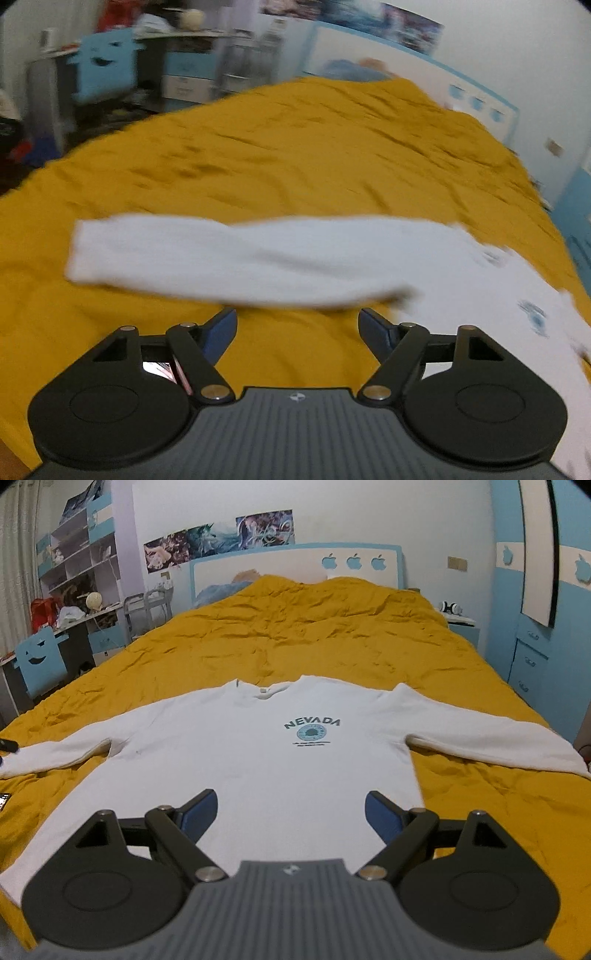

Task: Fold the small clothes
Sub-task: 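Grasp a sleeve cuff with the left tool and lift it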

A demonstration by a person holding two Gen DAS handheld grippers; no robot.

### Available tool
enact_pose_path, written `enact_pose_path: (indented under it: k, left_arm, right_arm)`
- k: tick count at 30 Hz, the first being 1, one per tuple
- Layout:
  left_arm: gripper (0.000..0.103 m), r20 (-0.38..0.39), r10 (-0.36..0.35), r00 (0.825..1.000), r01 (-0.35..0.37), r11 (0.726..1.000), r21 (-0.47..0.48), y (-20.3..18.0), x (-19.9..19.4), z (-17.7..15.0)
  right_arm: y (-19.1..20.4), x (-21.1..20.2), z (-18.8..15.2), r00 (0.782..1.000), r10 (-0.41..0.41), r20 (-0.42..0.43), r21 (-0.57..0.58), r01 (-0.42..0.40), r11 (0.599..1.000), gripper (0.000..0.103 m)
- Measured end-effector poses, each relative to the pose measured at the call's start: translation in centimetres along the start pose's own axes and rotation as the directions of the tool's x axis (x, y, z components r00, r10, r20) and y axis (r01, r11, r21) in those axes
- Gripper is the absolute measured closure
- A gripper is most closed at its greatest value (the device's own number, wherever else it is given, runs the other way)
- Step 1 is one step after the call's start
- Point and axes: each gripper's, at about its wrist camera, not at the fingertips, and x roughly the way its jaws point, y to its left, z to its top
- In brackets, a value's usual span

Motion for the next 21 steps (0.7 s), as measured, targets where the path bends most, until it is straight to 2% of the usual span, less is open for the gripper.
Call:
enact_pose_path:
  k: [3,7,13,15,19,20,21]
  left_arm:
    - [0.013,-0.009,0.068,0.998,-0.068,0.996,-0.057,4.9,1.8,2.4]
    - [0.013,-0.021,0.154,0.988,-0.155,0.977,-0.147,10.9,4.0,4.2]
    - [0.015,-0.070,0.204,0.976,-0.216,0.926,-0.310,17.5,7.0,4.0]
    - [0.023,-0.077,0.200,0.977,-0.214,0.909,-0.358,18.9,7.9,3.6]
    - [0.034,-0.011,0.117,0.993,-0.112,0.905,-0.411,19.8,8.2,2.6]
    - [0.044,0.003,0.092,0.996,-0.082,0.905,-0.418,19.8,8.2,2.5]
    - [0.061,0.008,0.090,0.996,-0.078,0.903,-0.422,19.8,8.3,2.5]
  right_arm:
    - [1.1,1.8,0.5,0.999,0.020,-0.031,-0.005,-0.020,1.000,0.020]
    - [2.4,4.1,1.2,0.997,0.043,-0.068,-0.008,-0.043,0.999,0.020]
    - [4.0,6.9,1.9,0.993,0.049,-0.111,-0.026,-0.052,0.998,0.020]
    - [4.3,7.7,2.2,0.991,0.047,-0.124,-0.023,-0.050,0.998,0.020]
    - [4.9,8.9,2.7,0.990,0.042,-0.138,-0.042,-0.048,0.998,0.020]
    - [5.0,9.2,2.7,0.989,0.038,-0.140,-0.047,-0.045,0.998,0.020]
    - [5.2,9.5,2.8,0.989,0.036,-0.143,-0.051,-0.044,0.998,0.020]
